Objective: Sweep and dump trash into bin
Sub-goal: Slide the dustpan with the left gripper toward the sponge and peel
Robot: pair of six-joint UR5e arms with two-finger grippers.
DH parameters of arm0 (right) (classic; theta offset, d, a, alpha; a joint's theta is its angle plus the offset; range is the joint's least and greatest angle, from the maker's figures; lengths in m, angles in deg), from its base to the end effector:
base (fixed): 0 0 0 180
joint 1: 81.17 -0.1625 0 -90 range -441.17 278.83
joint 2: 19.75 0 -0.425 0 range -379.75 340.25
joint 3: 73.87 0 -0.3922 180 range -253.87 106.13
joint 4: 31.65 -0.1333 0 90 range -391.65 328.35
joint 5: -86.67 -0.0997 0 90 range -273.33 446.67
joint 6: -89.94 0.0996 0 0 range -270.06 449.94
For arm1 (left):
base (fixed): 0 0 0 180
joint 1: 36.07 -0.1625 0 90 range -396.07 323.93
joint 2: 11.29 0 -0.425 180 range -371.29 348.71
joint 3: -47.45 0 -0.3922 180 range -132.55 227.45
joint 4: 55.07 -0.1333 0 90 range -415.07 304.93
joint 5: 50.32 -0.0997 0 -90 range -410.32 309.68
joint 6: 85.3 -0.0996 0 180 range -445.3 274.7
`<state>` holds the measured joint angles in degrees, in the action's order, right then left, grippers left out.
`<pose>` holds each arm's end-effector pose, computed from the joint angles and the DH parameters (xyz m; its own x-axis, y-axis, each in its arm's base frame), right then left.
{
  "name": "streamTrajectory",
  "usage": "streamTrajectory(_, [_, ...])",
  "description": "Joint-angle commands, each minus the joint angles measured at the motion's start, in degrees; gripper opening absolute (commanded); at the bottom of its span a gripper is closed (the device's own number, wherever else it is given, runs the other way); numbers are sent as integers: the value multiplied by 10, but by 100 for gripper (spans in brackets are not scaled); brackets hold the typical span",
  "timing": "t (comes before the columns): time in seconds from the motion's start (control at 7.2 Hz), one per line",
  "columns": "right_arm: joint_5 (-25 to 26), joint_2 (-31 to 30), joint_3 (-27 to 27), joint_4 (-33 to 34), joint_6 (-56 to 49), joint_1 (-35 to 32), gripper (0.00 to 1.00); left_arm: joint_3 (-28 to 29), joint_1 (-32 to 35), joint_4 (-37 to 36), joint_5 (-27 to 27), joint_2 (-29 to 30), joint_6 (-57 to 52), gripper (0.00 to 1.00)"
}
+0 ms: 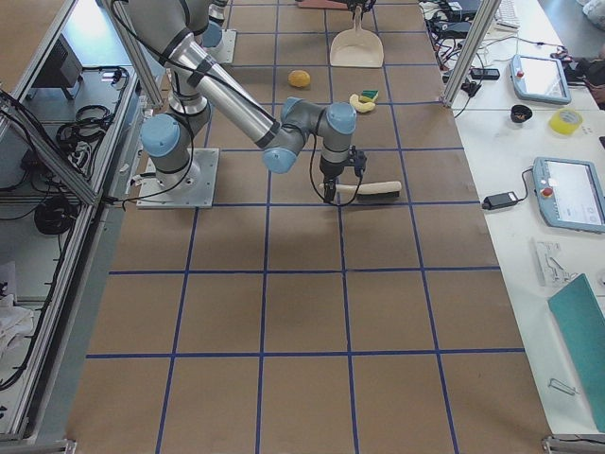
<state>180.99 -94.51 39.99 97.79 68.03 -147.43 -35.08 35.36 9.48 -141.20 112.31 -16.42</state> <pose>-0.0927 -0.5233 0.2265 -0.9969 0.0313 0.0721 0.0330 0.9992 0.0226 0.0935 -0.6921 0.2430 -0.0445 -0.9989 -0.0166 -0.9990 0.0447 -0.0100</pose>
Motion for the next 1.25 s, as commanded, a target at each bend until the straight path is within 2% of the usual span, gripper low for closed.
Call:
streamTrajectory(0.0, [-40,1,-14,14,0,0,84,5,8,1,2,-12,58,0])
streamTrajectory(0.28, [-46,8,-15,10,3,0,84,7,39,7,-6,-34,89,0])
streamTrajectory(0.56, [-44,23,-16,12,3,0,84,7,80,19,-45,-35,119,0])
streamTrajectory(0.83, [-44,22,-31,9,5,0,82,4,113,19,-47,-34,166,0])
streamTrajectory(0.97, [-42,23,-41,5,6,0,77,4,128,21,-56,-35,174,0])
streamTrajectory(1.11, [-43,24,-39,2,6,0,65,4,134,28,-71,-32,177,0])
